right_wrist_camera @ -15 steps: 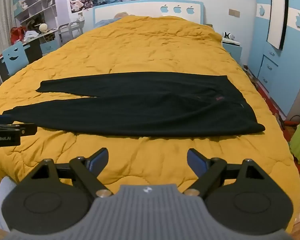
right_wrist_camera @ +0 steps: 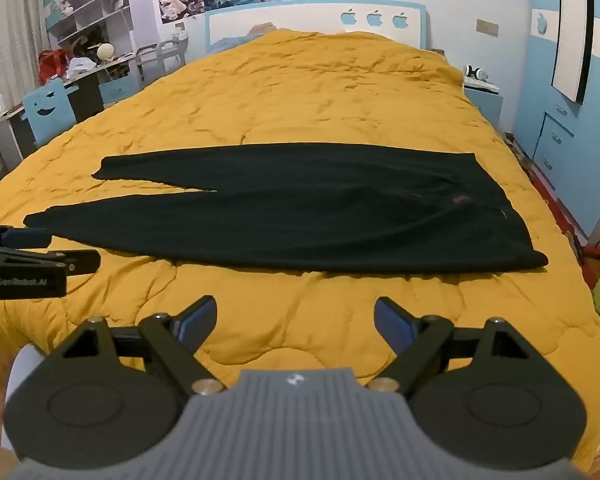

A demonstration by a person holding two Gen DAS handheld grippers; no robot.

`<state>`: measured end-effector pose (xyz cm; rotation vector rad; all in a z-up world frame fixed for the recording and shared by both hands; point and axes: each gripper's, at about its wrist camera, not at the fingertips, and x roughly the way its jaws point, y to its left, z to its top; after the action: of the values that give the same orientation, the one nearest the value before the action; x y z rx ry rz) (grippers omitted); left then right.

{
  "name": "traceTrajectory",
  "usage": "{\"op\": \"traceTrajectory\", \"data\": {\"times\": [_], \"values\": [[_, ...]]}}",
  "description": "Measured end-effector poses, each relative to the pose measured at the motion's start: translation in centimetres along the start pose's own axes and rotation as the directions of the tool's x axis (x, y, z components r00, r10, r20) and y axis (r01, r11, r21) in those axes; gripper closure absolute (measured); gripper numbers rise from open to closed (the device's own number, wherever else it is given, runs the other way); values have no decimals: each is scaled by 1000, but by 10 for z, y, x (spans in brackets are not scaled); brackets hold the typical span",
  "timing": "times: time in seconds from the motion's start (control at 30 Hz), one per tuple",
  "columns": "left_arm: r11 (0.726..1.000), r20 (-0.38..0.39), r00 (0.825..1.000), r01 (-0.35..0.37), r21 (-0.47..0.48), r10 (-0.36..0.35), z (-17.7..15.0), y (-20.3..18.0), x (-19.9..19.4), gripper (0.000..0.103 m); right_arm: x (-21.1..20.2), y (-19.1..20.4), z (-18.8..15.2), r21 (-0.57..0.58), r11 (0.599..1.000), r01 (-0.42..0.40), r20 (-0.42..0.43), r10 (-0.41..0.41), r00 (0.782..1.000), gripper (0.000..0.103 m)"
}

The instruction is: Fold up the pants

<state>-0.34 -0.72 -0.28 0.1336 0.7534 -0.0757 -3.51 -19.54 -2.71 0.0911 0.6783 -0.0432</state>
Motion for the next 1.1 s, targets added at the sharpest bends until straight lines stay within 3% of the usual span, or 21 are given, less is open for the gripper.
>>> {"op": "traceTrajectory", "data": {"times": [1.1], "values": [[1000, -7, 1000, 17, 8, -17, -2, -2, -4, 10, -6, 12, -1, -50, 999, -13, 3, 13, 1000, 21]]}}
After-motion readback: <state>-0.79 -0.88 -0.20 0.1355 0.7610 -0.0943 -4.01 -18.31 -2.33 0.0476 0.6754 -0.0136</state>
